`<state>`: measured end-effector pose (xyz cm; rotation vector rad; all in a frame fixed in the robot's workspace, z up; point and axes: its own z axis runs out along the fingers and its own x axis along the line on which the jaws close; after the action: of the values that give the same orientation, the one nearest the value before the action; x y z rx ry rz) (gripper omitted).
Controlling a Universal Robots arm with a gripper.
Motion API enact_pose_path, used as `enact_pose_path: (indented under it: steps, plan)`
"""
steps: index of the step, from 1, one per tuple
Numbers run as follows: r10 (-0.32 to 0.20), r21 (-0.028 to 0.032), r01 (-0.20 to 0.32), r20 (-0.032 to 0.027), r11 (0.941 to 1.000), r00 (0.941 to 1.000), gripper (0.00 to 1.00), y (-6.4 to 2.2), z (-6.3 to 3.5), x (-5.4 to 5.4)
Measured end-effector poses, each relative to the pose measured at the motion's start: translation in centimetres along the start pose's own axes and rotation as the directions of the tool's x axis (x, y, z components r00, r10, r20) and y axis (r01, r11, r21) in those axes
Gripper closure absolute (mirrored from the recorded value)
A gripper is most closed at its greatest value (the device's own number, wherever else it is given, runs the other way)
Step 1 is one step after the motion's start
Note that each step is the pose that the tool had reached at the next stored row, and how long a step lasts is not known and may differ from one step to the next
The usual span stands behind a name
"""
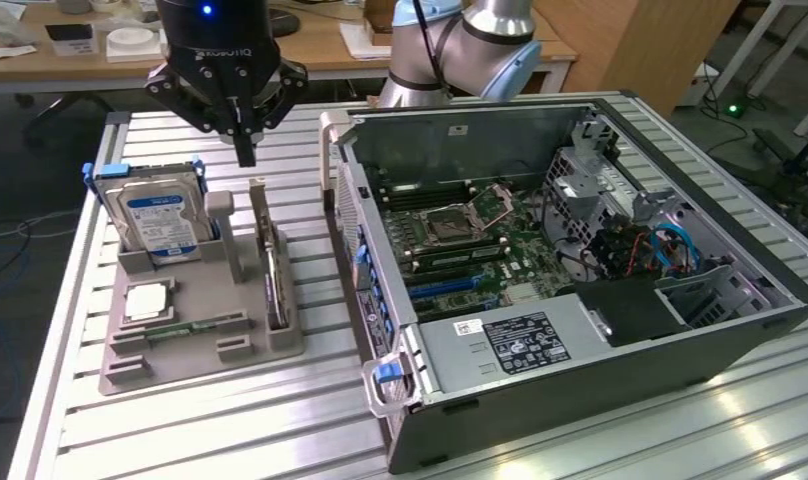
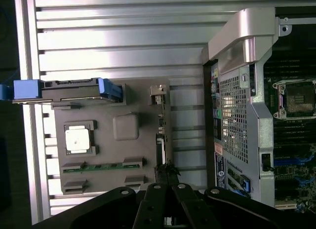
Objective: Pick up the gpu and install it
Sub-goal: 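Pick up the gpu and move the gpu toward the slot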
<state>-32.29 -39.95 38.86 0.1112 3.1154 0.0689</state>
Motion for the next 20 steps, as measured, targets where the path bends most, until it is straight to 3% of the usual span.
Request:
enact_pose_path:
  steps: [2, 5, 6, 8, 10, 12, 13, 14, 16, 20]
  plan:
    - [0.000, 0.0000, 0.000, 0.0001, 1.0000, 1.0000, 0.89, 0.00, 0.00, 0.00]
    - [0.000, 0.0000, 0.000, 0.0000, 1.0000, 1.0000, 0.71, 0.00, 0.00, 0.00]
    - [0.000, 0.0000, 0.000, 0.0000, 1.0000, 1.0000, 0.71, 0.00, 0.00, 0.00]
    - [0.000, 0.0000, 0.000, 0.0000, 1.0000, 1.0000, 0.59, 0.00, 0.00, 0.00]
    - [0.000, -0.0001, 0.000, 0.0001, 1.0000, 1.0000, 0.59, 0.00, 0.01, 0.01]
    - [-0.015, -0.0004, 0.015, -0.0006, 0.9999, 0.9999, 0.47, -0.02, 0.11, 0.04]
    - [-0.026, -0.0005, 0.026, -0.0016, 0.9997, 0.9997, 0.47, -0.04, 0.18, 0.04]
    - [-0.037, -0.0006, 0.037, -0.0053, 0.9993, 0.9993, 0.41, -0.06, 0.28, 0.04]
    - [-0.056, -0.0005, 0.056, -0.0132, 0.9984, 0.9983, 0.41, -0.07, 0.46, 0.04]
    - [-0.080, -0.0006, 0.080, -0.0214, 0.9968, 0.9966, 0.41, -0.26, 0.94, 0.04]
